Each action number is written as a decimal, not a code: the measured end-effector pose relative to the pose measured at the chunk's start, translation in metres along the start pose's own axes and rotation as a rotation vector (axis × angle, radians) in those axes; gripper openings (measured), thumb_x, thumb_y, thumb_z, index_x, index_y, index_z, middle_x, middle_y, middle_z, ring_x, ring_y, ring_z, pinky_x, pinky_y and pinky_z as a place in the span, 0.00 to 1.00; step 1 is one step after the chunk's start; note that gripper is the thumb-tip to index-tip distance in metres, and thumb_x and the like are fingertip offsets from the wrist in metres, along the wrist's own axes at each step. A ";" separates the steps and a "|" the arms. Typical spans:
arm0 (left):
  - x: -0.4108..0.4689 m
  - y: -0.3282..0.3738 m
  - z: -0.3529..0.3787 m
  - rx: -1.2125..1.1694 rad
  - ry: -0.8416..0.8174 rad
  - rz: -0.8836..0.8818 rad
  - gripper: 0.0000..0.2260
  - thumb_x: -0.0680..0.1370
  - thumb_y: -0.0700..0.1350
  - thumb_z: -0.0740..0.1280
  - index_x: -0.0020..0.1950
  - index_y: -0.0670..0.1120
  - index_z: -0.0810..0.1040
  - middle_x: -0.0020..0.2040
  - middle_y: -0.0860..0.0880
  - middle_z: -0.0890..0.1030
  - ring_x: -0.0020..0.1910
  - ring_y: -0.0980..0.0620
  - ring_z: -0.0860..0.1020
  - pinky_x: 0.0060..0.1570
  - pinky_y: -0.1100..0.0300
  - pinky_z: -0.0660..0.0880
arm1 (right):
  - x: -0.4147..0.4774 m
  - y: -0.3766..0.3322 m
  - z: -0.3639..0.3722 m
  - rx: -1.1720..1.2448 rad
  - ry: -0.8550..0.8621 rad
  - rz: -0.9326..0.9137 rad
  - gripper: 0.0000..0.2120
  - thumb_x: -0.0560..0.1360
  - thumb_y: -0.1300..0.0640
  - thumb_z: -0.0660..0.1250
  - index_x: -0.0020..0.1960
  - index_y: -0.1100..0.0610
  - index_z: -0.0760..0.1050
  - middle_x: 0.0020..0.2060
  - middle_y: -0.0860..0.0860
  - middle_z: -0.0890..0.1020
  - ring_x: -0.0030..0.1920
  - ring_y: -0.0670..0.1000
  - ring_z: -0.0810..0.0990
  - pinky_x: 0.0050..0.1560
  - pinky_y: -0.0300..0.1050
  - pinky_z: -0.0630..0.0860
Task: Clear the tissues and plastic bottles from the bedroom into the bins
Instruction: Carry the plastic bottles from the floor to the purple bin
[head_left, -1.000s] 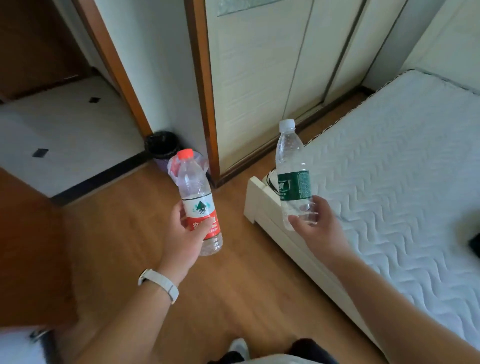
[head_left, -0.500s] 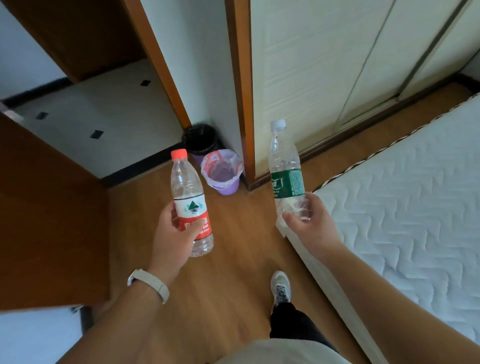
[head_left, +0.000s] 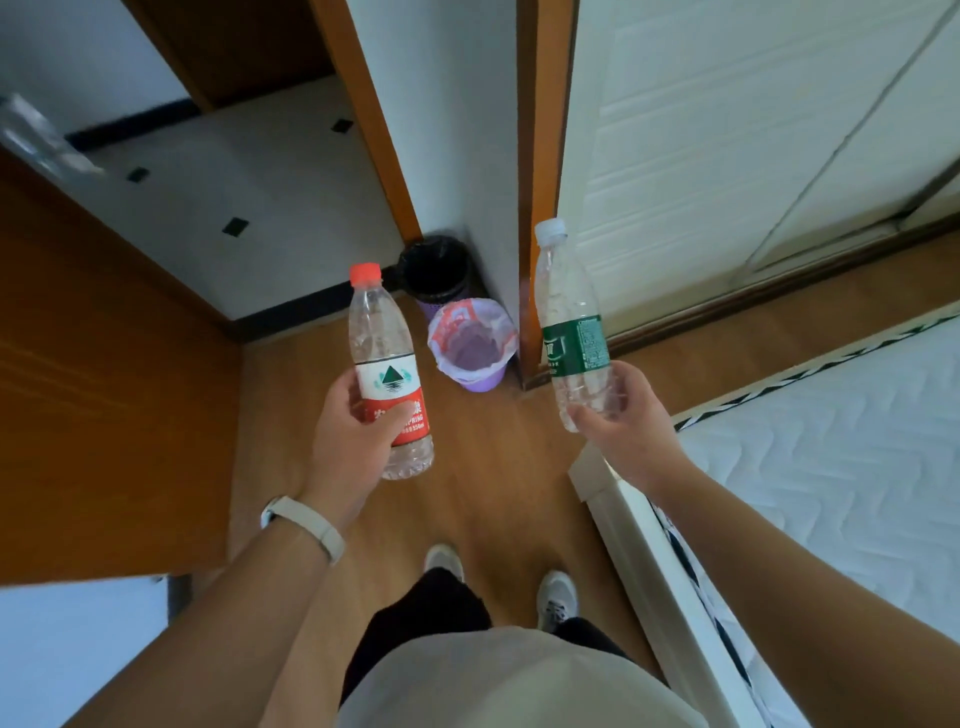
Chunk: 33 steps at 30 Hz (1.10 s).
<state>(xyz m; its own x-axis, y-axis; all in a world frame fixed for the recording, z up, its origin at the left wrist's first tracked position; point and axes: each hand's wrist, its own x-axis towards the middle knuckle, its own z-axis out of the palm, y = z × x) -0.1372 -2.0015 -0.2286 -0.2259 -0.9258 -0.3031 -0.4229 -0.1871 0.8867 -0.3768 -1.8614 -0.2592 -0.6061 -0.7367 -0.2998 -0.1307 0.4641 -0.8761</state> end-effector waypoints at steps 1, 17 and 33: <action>0.009 0.000 -0.003 0.016 0.004 0.002 0.26 0.75 0.47 0.73 0.71 0.54 0.68 0.57 0.59 0.77 0.51 0.63 0.77 0.40 0.69 0.73 | 0.008 -0.004 0.006 -0.011 -0.017 0.005 0.24 0.69 0.48 0.74 0.61 0.45 0.68 0.50 0.42 0.81 0.48 0.41 0.81 0.53 0.51 0.80; 0.307 -0.009 -0.038 -0.135 -0.228 -0.145 0.23 0.73 0.40 0.74 0.66 0.51 0.71 0.55 0.54 0.81 0.50 0.55 0.82 0.47 0.59 0.79 | 0.221 -0.087 0.158 -0.117 -0.012 0.219 0.18 0.71 0.49 0.73 0.51 0.36 0.67 0.46 0.40 0.81 0.46 0.42 0.82 0.51 0.51 0.81; 0.493 -0.052 -0.008 -0.079 -0.309 -0.276 0.21 0.72 0.40 0.74 0.61 0.51 0.73 0.52 0.51 0.82 0.48 0.55 0.83 0.47 0.56 0.80 | 0.394 -0.054 0.242 -0.338 -0.075 0.351 0.27 0.68 0.42 0.72 0.62 0.47 0.67 0.50 0.43 0.79 0.48 0.45 0.80 0.48 0.50 0.81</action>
<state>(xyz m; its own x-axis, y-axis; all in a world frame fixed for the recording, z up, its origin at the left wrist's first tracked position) -0.2198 -2.4504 -0.4213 -0.3713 -0.6973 -0.6131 -0.4390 -0.4500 0.7776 -0.4186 -2.2965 -0.4214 -0.6030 -0.5347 -0.5920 -0.1834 0.8152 -0.5494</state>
